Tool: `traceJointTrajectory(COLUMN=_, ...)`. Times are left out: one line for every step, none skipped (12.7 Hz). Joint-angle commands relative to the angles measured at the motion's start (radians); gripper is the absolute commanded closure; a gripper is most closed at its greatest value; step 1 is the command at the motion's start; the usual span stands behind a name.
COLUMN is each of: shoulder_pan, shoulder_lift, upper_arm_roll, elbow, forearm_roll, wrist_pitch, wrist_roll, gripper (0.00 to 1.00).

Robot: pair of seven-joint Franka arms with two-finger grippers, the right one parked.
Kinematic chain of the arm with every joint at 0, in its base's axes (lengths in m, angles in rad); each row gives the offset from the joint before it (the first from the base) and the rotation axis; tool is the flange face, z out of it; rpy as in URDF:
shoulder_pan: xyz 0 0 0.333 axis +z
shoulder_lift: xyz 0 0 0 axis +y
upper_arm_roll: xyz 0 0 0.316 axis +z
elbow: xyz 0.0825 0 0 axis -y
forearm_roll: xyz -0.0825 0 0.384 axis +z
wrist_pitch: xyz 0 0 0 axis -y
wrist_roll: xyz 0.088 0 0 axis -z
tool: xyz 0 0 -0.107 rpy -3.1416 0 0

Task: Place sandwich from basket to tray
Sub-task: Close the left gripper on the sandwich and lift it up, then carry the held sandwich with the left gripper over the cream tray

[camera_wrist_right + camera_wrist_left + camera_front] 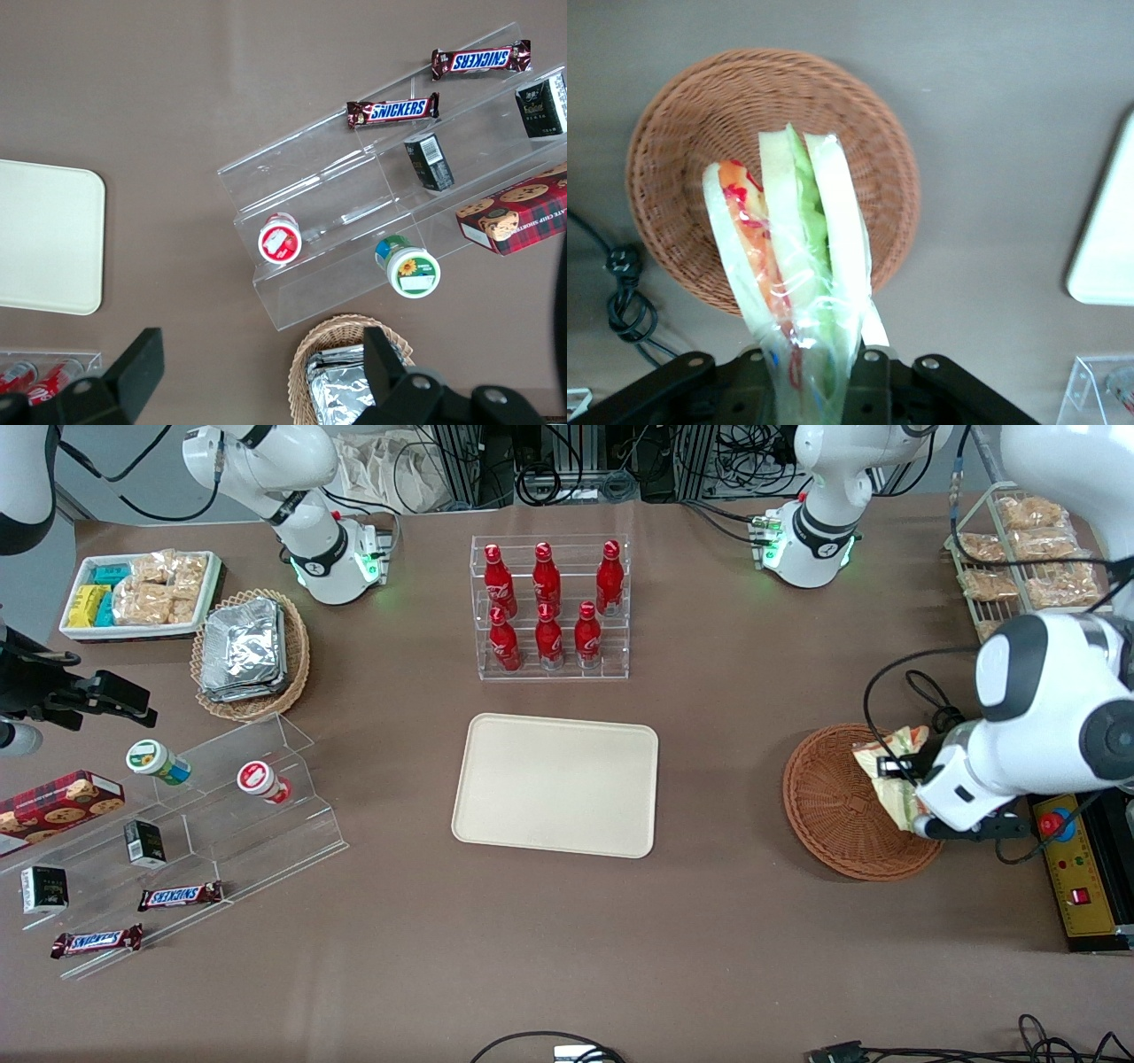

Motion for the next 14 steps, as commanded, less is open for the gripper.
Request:
traceJointTrajectory(shoulder_pan=-0.004, shoulder_lift=0.002, upper_arm_roll=-0.107, elbow=0.039, forearm_roll=-0.019, wrist_pitch=-0.010, wrist_roll=0.012, gripper=1.00)
traceJointTrajectory(shoulder_pan=-0.004, shoulder_lift=0.010, upper_arm_roll=-0.140, elbow=0.051, forearm_roll=-0.046, wrist_pitch=-0.002, wrist_roll=-0.033, gripper=1.00)
traceJointTrajectory(shoulder_pan=-0.014, shoulder_lift=0.019, upper_arm_roll=-0.169, elbow=0.051, forearm_roll=-0.054, wrist_pitch=0.013, wrist_roll=-0.095, gripper=1.00)
traceJointTrajectory(shoulder_pan=-0.039, shoulder_lift=0.027, upper_arm_roll=-0.188, elbow=0.051, forearm_roll=-0.048, wrist_pitch=0.044, wrist_roll=-0.128, gripper=1.00)
traceJointTrajectory(shoulder_pan=-0.075, shoulder_lift=0.034, upper_arm_roll=-0.189, elbow=0.050, forearm_roll=-0.047, wrist_pitch=0.067, wrist_roll=-0.157, gripper=1.00)
traceJointTrajectory(shoulder_pan=-0.114, shoulder_lift=0.044, upper_arm_roll=-0.189, elbow=0.050, forearm_roll=-0.041, wrist_pitch=0.085, wrist_roll=-0.198, gripper=1.00)
traceJointTrajectory(shoulder_pan=-0.141, shoulder_lift=0.047, upper_arm_roll=-0.189, elbow=0.045, forearm_roll=-0.039, wrist_pitch=0.104, wrist_roll=-0.232, gripper=1.00)
traceJointTrajectory(shoulder_pan=-0.168, shoulder_lift=0.062, upper_arm_roll=-0.189, elbow=0.045, forearm_roll=-0.037, wrist_pitch=0.125, wrist_roll=-0.266, gripper=1.00)
traceJointTrajectory(shoulder_pan=-0.193, shoulder_lift=0.077, upper_arm_roll=-0.189, elbow=0.045, forearm_roll=-0.037, wrist_pitch=0.145, wrist_roll=-0.295, gripper=1.00)
traceJointTrajectory(shoulder_pan=-0.223, shoulder_lift=0.091, upper_arm_roll=-0.188, elbow=0.044, forearm_roll=-0.031, wrist_pitch=0.162, wrist_roll=-0.309, gripper=1.00)
traceJointTrajectory(shoulder_pan=-0.245, shoulder_lift=0.122, upper_arm_roll=-0.188, elbow=0.044, forearm_roll=-0.004, wrist_pitch=0.185, wrist_roll=-0.312, gripper=1.00)
traceJointTrajectory(shoulder_pan=-0.267, shoulder_lift=0.149, upper_arm_roll=-0.188, elbow=0.042, forearm_roll=0.016, wrist_pitch=0.209, wrist_roll=-0.321, gripper=1.00)
traceJointTrajectory(shoulder_pan=-0.297, shoulder_lift=0.178, upper_arm_roll=-0.188, elbow=0.047, forearm_roll=0.022, wrist_pitch=0.220, wrist_roll=-0.346, gripper=0.99)
traceJointTrajectory(shoulder_pan=-0.308, shoulder_lift=0.223, upper_arm_roll=-0.188, elbow=0.054, forearm_roll=0.022, wrist_pitch=0.228, wrist_roll=-0.346, gripper=1.00)
